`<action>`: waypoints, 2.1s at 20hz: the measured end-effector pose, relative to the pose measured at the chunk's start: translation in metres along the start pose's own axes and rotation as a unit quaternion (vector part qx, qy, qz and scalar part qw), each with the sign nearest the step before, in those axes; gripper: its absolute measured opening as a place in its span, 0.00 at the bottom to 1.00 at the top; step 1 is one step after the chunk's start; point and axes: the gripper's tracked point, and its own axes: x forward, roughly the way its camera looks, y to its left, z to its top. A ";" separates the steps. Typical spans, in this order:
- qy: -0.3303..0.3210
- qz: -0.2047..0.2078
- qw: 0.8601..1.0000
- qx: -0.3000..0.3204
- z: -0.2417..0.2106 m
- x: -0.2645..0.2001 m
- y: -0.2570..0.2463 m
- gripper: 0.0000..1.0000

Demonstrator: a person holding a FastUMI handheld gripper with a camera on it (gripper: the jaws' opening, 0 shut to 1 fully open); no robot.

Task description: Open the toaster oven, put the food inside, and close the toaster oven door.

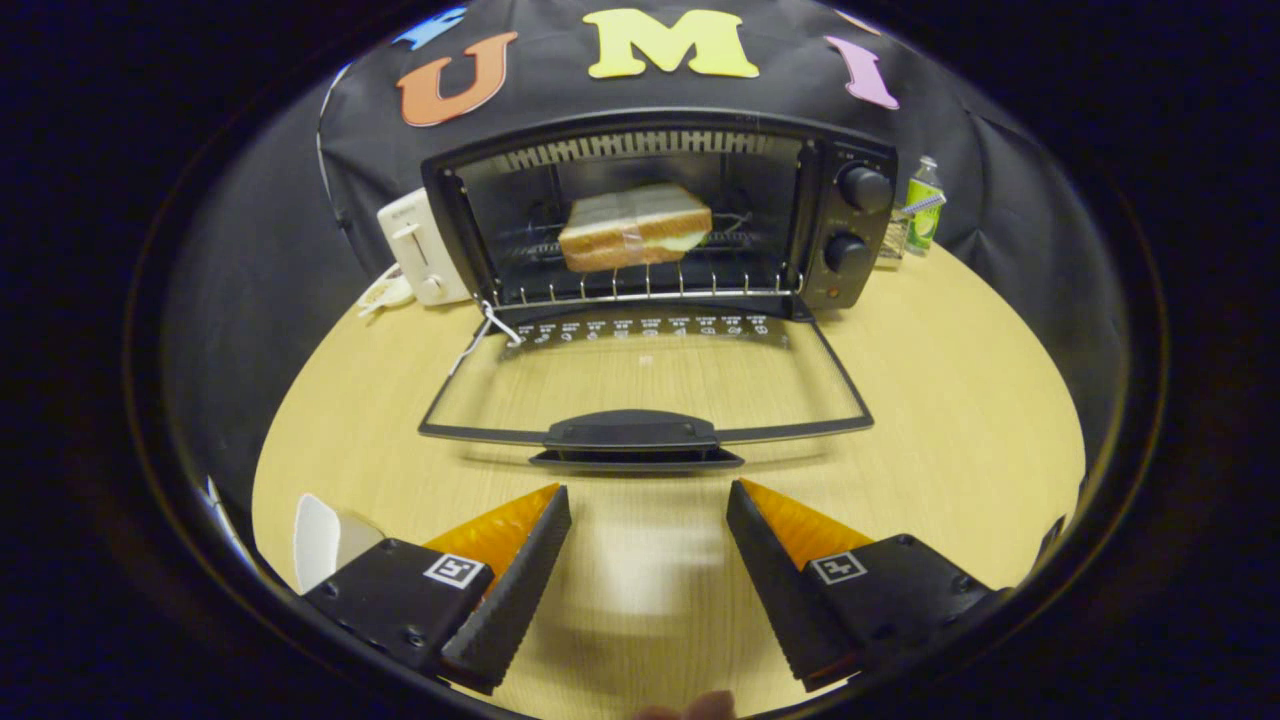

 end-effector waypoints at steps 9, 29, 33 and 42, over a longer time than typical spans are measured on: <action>0.003 -0.036 0.999 -0.004 0.004 0.014 -0.003 1.00; -0.264 -0.010 0.964 -0.004 0.243 -0.198 0.008 1.00; -0.320 -0.008 0.948 -0.008 0.272 -0.273 0.001 1.00; -0.403 -0.007 0.915 -0.026 0.279 -0.427 0.001 1.00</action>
